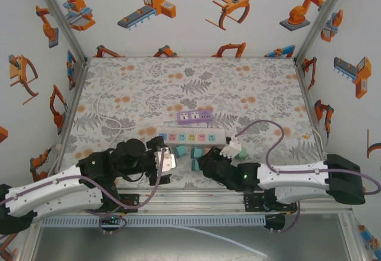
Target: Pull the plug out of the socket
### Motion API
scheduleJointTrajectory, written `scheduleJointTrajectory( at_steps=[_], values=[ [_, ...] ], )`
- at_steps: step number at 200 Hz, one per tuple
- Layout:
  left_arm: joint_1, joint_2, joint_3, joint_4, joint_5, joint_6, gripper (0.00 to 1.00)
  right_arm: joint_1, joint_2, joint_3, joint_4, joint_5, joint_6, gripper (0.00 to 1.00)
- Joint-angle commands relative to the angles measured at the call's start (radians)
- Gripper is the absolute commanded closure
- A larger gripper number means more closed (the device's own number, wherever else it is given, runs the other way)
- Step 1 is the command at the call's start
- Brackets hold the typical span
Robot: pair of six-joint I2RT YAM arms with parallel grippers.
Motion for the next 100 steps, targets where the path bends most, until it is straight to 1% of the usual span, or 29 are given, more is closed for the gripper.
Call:
scheduleJointTrajectory(
  at_steps=[1,22,30,42,49,65,79,100],
  values=[
    [0.002,-0.006,-0.022,0.125,-0.21,-0.105,0.03,-0.105,-0.079,0.047,-0.066,0.092,-0.333,0.52],
    [0.046,0.005,-0.058,0.22,-0.322,-0.144,0.03,-0.291,-0.132,0.041,-0.043,0.05,-0.592,0.5],
    [0.088,0.011,-0.066,0.242,-0.339,-0.173,0.03,-0.364,-0.148,0.039,-0.031,0.047,-0.685,0.48],
    [0.158,0.018,-0.076,0.266,-0.333,-0.223,0.03,-0.473,-0.162,0.019,0.024,0.034,-0.833,0.44],
    [0.204,0.02,-0.088,0.293,-0.333,-0.244,0.03,-0.541,-0.166,0.015,0.041,0.026,-0.884,0.39],
    [0.292,0.031,-0.129,0.376,-0.363,-0.286,0.03,-0.718,-0.165,0.002,0.089,-0.043,-0.99,0.36],
    [0.373,0.049,-0.16,0.431,-0.414,-0.322,0.03,-0.867,-0.153,-0.006,0.129,-0.098,-1.056,0.34],
    [0.488,0.106,-0.193,0.492,-0.531,-0.342,0.03,-1.045,-0.114,-0.008,0.198,-0.12,-1.152,0.26]
  ],
)
